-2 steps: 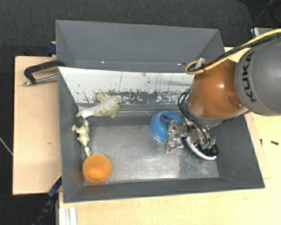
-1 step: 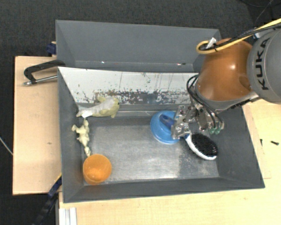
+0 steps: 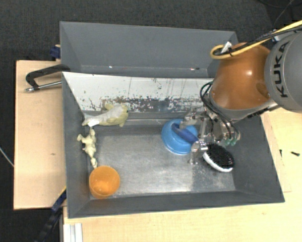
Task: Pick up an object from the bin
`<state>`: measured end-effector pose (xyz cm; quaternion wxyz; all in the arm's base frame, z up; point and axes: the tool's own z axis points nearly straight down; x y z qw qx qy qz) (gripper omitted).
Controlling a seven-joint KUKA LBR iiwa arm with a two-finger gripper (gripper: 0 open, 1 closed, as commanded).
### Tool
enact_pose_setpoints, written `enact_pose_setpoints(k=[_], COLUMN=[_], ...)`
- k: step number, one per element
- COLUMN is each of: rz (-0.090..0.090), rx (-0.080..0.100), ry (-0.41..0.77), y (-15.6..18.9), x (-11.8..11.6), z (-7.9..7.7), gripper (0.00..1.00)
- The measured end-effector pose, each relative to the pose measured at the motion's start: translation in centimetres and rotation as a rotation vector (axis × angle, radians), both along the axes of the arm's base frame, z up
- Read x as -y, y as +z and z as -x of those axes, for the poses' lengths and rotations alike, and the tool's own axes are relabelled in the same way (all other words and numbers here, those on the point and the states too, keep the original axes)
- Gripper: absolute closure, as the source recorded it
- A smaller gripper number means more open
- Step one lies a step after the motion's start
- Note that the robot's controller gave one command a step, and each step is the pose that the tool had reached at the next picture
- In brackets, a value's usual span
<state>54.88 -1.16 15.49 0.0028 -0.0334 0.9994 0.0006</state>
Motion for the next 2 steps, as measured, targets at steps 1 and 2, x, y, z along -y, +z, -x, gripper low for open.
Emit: enact_pose_setpoints(k=[1, 2], rz=[0.001, -0.005], rx=[0.012, 0.021], ry=[0.021, -0.085], y=[-3.8, -5.6], x=[2.0, 2.4], z=[-0.2, -0.3], gripper=[0.0, 0.0])
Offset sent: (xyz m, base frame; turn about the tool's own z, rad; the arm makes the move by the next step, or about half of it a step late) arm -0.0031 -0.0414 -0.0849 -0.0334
